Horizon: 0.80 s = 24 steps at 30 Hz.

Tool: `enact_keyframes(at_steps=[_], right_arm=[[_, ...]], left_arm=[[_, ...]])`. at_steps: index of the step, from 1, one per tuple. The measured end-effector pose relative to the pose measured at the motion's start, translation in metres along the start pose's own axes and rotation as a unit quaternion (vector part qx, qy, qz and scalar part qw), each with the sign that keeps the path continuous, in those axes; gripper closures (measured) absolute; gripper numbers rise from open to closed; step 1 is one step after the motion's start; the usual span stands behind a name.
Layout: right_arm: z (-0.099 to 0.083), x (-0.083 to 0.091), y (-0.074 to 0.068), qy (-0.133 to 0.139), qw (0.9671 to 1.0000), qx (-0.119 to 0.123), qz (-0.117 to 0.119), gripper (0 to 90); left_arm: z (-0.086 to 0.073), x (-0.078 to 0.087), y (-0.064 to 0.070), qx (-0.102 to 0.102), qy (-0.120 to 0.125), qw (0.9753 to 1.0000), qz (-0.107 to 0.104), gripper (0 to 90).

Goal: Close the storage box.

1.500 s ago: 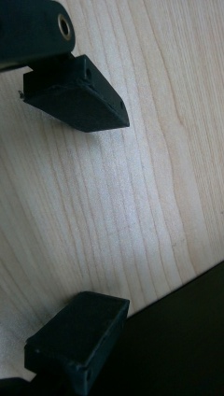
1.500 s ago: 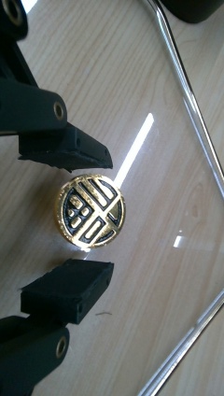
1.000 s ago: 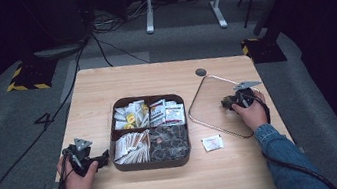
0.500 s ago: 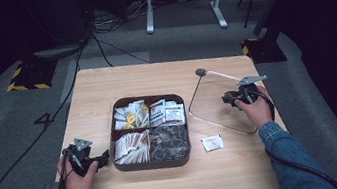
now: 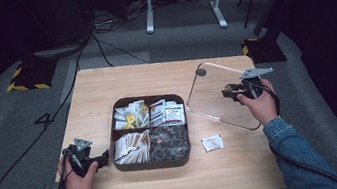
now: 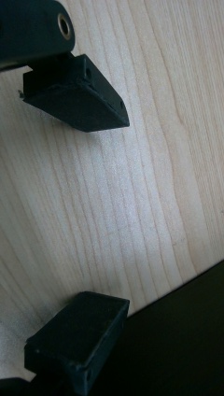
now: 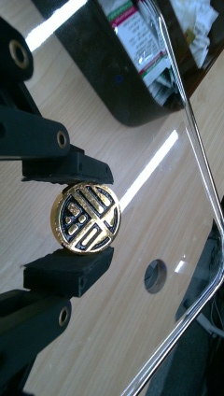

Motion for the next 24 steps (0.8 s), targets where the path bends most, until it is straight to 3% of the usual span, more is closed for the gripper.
enact_keyframes(at_steps=[14, 24], right_arm=[[0.035, 0.001, -0.037, 0.003, 0.9989, 0.031, 0.035, 58.5], [0.057, -0.01, -0.074, -0.001, 0.9963, 0.056, 0.066, 58.5]], left_arm=[[0.0, 0.0, 0.0, 0.0, 0.0, 1.0, 0.0, 12.6], [0.0, 0.0, 0.0, 0.0, 0.0, 1.0, 0.0, 12.6]])
Point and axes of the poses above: each handheld gripper's, and its own axes: x roughly backward along the jaws, z roughly out of its top, y roughly to its right, the point moved 2 cm from there along -x, roughly forward along the jaws, and after that the axes turned 11 degrees about z, right-handed, at the moved point
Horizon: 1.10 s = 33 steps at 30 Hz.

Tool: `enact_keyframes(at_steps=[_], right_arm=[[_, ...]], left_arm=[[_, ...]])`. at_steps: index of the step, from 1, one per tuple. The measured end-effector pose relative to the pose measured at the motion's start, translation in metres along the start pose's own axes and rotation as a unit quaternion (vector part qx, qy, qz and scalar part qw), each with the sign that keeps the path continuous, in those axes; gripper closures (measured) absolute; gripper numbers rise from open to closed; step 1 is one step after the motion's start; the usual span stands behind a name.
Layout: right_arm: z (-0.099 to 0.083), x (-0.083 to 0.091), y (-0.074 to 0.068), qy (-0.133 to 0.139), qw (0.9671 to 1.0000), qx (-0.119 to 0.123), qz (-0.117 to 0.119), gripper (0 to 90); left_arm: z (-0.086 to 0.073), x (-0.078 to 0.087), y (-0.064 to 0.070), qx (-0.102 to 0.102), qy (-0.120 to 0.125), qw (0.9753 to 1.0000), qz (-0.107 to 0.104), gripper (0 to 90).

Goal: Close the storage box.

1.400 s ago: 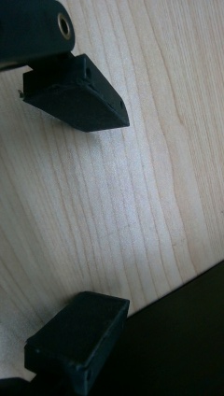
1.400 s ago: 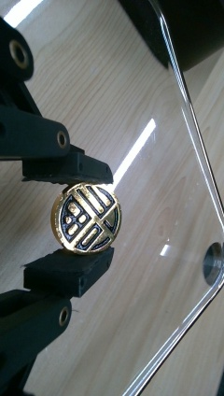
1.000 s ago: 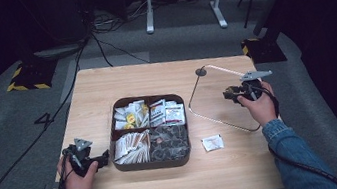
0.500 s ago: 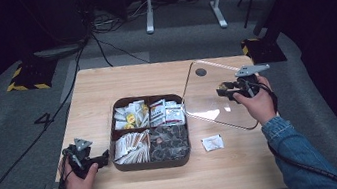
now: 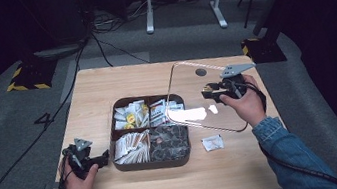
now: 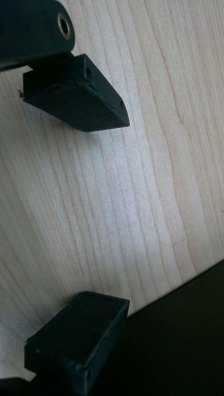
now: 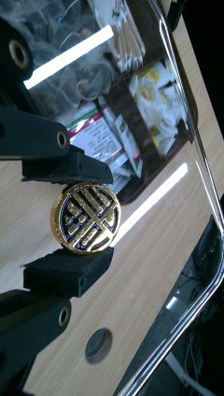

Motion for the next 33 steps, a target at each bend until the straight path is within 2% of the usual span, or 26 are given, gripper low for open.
enact_keyframes(at_steps=[10, 22, 33], right_arm=[[0.024, -0.025, -0.03, -0.005, 0.9994, 0.02, 0.028, 58.5], [0.041, -0.061, -0.062, -0.019, 0.9975, 0.042, 0.053, 58.5], [0.046, -0.085, -0.08, -0.026, 0.9964, 0.047, 0.066, 58.5]], left_arm=[[0.0, 0.0, 0.0, 0.0, 0.0, 1.0, 0.0, 12.6], [0.0, 0.0, 0.0, 0.002, 0.0, 1.0, -0.002, 12.4], [0.0, 0.0, 0.0, 0.002, 0.0, 1.0, -0.002, 12.4]])
Point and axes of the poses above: each handheld gripper's, and its own axes: x roughly backward along the jaws, z roughly out of its top, y roughly to its right, the point moved 2 cm from there along -x, roughly forward along the jaws, and after that the axes turned 11 degrees about z, right-handed, at the moved point
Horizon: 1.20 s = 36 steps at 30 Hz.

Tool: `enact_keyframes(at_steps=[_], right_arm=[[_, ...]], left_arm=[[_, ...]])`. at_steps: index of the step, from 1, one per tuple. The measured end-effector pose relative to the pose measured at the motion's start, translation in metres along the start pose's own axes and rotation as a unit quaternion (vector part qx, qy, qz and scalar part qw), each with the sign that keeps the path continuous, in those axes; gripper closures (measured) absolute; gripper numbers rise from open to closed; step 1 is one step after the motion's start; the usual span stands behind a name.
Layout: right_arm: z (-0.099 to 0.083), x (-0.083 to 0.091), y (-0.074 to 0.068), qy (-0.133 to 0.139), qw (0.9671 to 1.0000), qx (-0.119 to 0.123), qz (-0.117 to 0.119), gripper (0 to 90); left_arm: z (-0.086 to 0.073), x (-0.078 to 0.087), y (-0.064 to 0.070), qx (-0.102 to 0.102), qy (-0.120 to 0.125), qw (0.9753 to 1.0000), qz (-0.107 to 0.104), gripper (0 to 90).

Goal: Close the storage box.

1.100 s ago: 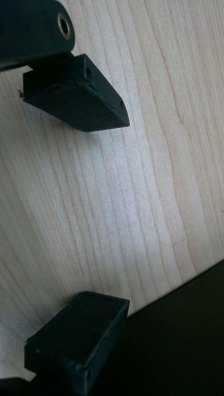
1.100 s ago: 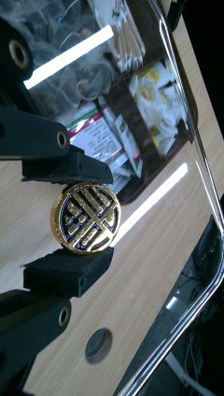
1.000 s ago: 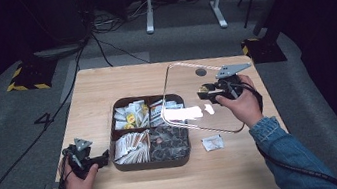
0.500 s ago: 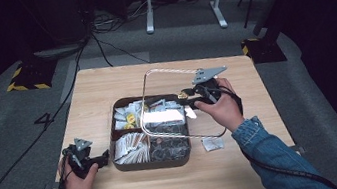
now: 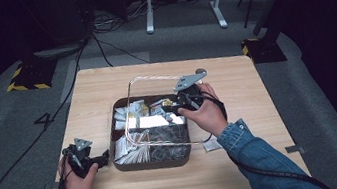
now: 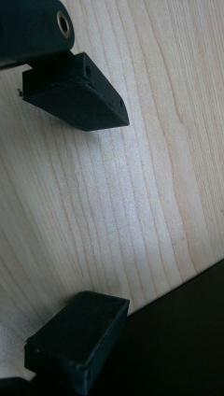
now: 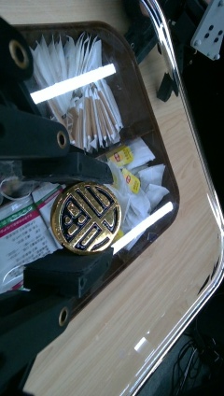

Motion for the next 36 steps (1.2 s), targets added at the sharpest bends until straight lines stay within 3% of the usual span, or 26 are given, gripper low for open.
enact_keyframes(at_steps=[14, 36], right_arm=[[0.002, -0.032, -0.014, -0.006, 0.9998, -0.001, 0.02, 58.5], [-0.016, -0.078, -0.022, -0.026, 0.9994, -0.016, 0.015, 58.5]], left_arm=[[0.0, 0.0, 0.0, 0.0, 0.0, 1.0, 0.0, 12.4], [0.0, 0.0, 0.0, 0.001, 0.0, 1.0, 0.0, 12.3]])
Point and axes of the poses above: each handheld gripper's, and its own axes: x roughly backward along the jaws, z roughly out of its top, y roughly to its right, the point moved 2 cm from there along -x, roughly forward along the jaws, and after that the axes turned 11 degrees about z, right-handed, at the moved point
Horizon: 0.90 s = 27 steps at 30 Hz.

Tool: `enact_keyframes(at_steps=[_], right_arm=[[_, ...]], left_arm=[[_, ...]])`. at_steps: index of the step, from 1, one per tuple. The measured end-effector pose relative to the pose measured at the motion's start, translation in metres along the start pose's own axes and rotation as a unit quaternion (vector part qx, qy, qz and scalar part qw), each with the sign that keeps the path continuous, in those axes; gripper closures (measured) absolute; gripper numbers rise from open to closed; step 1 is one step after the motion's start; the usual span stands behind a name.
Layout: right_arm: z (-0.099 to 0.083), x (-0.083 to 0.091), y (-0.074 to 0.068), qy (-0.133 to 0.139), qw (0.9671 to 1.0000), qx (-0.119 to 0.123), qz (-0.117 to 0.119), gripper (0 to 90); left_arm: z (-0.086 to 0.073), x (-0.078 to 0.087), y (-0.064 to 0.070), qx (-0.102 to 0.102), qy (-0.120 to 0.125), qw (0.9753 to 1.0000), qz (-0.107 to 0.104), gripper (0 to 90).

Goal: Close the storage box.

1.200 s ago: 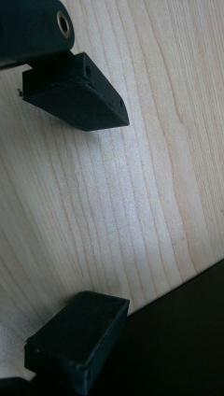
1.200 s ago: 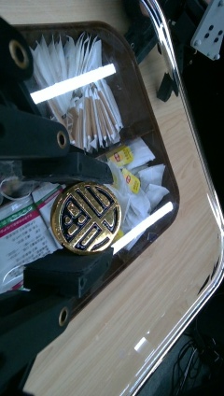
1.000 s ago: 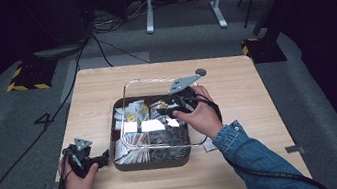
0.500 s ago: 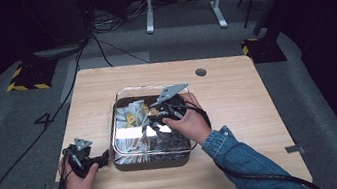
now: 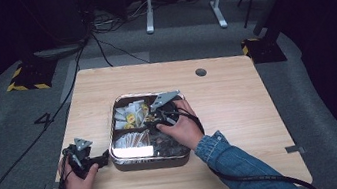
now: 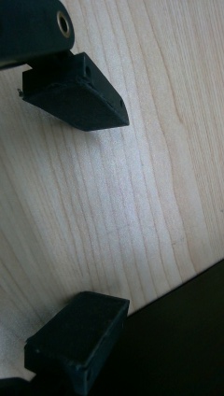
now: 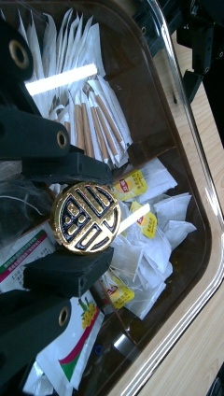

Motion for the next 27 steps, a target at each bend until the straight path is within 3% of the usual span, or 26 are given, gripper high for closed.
enact_keyframes(at_steps=[15, 27], right_arm=[[-0.009, -0.016, -0.001, -0.01, 0.9999, -0.002, -0.001, 58.5], [-0.012, -0.018, 0.004, -0.009, 1.0, 0.001, -0.003, 58.4]], left_arm=[[0.001, -0.001, 0.0, -0.004, -0.002, 1.0, -0.001, 12.3], [0.001, -0.001, 0.0, -0.002, 0.0, 1.0, 0.0, 12.3]])
Point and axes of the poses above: each handheld gripper's, and its own axes: x roughly backward along the jaws, z roughly out of its top, y roughly to its right, the point moved 2 cm from there along -x, roughly forward along the jaws, and after that the axes turned 11 degrees about z, right-handed, at the moved point
